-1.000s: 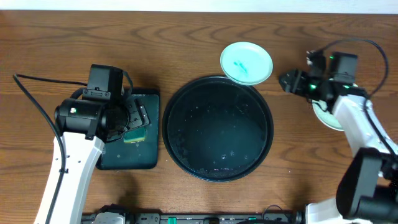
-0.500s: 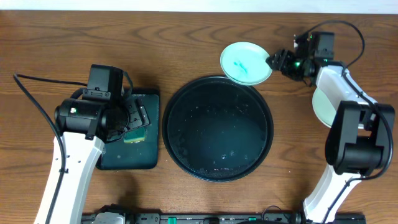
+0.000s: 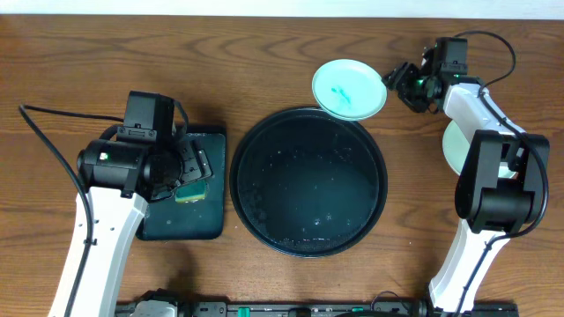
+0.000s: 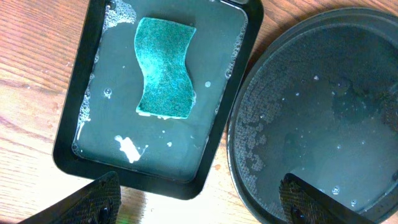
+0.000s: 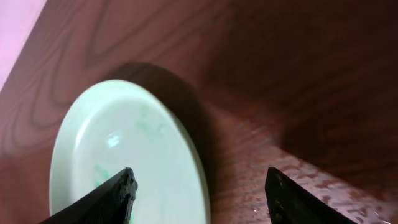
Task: Clean dirty plates on tray and stack at the side
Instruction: 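Grip the upper plate rim and drag it to the tray center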
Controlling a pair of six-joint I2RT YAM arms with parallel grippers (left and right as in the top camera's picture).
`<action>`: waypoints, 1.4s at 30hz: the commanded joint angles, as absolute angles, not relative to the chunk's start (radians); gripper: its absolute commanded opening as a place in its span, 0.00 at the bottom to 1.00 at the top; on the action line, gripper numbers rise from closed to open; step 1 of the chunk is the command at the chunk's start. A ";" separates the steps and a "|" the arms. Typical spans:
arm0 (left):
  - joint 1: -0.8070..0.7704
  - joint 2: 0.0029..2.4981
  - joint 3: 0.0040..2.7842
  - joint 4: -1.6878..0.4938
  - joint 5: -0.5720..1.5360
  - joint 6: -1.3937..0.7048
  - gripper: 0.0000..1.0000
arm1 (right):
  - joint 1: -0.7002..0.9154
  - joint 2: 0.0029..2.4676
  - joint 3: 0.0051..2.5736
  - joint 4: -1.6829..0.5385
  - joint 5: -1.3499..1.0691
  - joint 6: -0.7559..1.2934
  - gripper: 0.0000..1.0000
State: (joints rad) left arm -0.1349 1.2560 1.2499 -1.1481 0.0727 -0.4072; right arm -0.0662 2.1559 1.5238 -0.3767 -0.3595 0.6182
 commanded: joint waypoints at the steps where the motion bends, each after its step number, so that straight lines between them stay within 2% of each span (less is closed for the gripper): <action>1: -0.137 1.263 1.249 -1.152 0.068 -0.404 0.82 | -0.035 2.167 1.536 -0.387 -0.303 0.651 0.63; 10: -0.137 1.263 1.249 -1.159 0.068 -0.404 0.82 | 0.015 2.212 1.536 -0.394 -0.281 0.712 0.48; 14: -0.137 1.263 1.249 -1.163 0.068 -0.402 0.82 | 0.027 2.233 1.536 -0.397 -0.279 0.733 0.37; 16: -0.137 1.263 1.249 -1.164 0.067 -0.401 0.82 | 0.028 2.236 1.536 -0.397 -0.281 0.733 0.25; 18: -0.137 1.263 1.249 -1.164 0.067 -0.401 0.82 | 0.029 2.236 1.536 -0.398 -0.281 0.733 0.04; 19: -0.137 1.263 1.249 -1.163 0.067 -0.401 0.82 | 0.029 2.236 1.536 -0.401 -0.281 0.733 0.01; 25: -0.137 1.263 1.249 -1.163 0.068 -0.401 0.82 | 0.039 2.235 1.536 -0.400 -0.300 0.717 0.01; 33: -0.137 1.263 1.249 -1.163 0.068 -0.402 0.82 | 0.102 2.168 1.536 -0.422 -0.313 0.510 0.01; 42: -0.137 1.263 1.249 -1.171 0.068 -0.402 0.82 | 0.125 1.942 1.537 -0.631 -0.237 0.435 0.01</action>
State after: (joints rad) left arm -0.1349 1.2560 1.2499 -1.1648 0.0727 -0.4072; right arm 0.1196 2.0148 1.5295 -0.5907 -0.2516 0.5022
